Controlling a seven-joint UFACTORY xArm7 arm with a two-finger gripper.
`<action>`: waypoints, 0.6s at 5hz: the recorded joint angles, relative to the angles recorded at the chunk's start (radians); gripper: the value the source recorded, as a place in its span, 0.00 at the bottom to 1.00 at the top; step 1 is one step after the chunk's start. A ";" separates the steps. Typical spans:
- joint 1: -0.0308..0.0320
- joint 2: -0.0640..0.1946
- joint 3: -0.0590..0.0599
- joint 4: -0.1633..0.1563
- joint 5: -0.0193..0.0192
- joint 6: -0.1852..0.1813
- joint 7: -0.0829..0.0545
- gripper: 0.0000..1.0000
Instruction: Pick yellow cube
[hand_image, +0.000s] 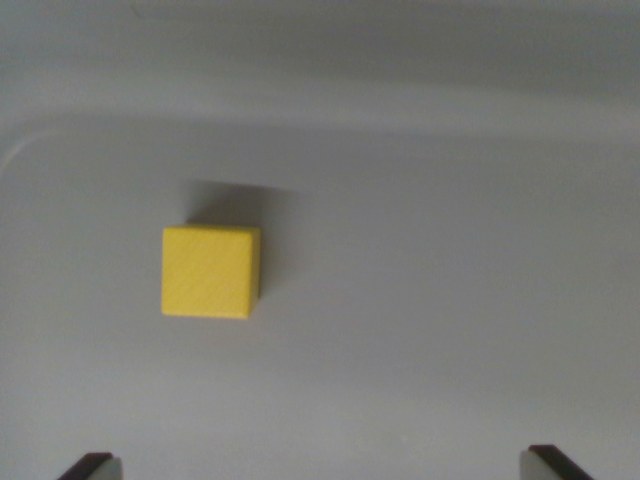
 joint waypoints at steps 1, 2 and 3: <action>0.0000 0.000 0.000 0.000 0.0000 0.000 0.000 0.00; 0.0080 0.038 0.004 -0.012 -0.0042 -0.047 0.012 0.00; 0.0080 0.038 0.004 -0.012 -0.0042 -0.047 0.012 0.00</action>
